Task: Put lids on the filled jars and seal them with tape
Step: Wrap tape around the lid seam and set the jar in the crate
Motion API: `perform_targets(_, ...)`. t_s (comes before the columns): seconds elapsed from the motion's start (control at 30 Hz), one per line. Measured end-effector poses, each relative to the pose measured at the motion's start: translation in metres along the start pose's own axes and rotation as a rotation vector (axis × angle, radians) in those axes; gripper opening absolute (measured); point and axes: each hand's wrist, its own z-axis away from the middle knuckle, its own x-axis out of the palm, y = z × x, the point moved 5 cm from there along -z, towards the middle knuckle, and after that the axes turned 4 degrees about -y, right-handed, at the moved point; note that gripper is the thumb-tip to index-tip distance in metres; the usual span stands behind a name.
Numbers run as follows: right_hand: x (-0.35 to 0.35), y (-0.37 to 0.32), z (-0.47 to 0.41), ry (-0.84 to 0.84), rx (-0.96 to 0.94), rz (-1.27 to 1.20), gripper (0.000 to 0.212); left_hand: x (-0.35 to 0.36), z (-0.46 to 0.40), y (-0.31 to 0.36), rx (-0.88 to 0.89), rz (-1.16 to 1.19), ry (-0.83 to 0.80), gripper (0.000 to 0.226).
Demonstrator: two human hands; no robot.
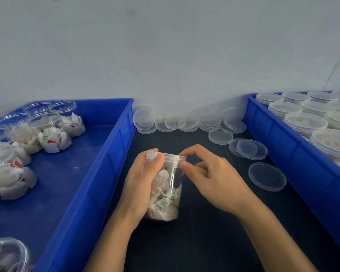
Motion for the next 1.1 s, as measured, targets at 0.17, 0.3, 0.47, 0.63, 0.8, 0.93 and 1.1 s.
perform_targets(0.17,-0.005,0.0,0.003,0.028,0.003,-0.05,0.009,0.003,0.003,0.002,0.065,-0.124,-0.01,0.074)
perform_targets(0.3,-0.006,-0.002,0.004,0.037,-0.011,-0.026,0.011,0.001,0.008,0.011,0.139,-0.314,0.145,0.061)
perform_targets(0.47,-0.003,-0.007,0.004,0.101,-0.01,0.074,0.015,0.004,0.012,0.016,0.195,-0.47,0.252,0.047)
perform_targets(0.63,0.002,-0.009,0.003,0.057,-0.011,0.078,0.013,0.007,0.009,0.009,0.106,-0.509,0.208,0.07)
perform_targets(0.8,-0.001,-0.005,0.003,-0.002,-0.008,0.087,0.022,0.002,0.007,0.007,0.062,-0.308,0.202,0.056)
perform_targets(0.93,-0.005,-0.001,0.002,0.004,0.012,0.099,0.025,0.003,0.008,0.007,0.04,-0.226,0.179,0.052)
perform_targets(1.1,-0.008,0.002,0.001,-0.002,0.027,0.042,0.027,0.004,0.008,0.006,0.018,-0.175,0.146,0.054)
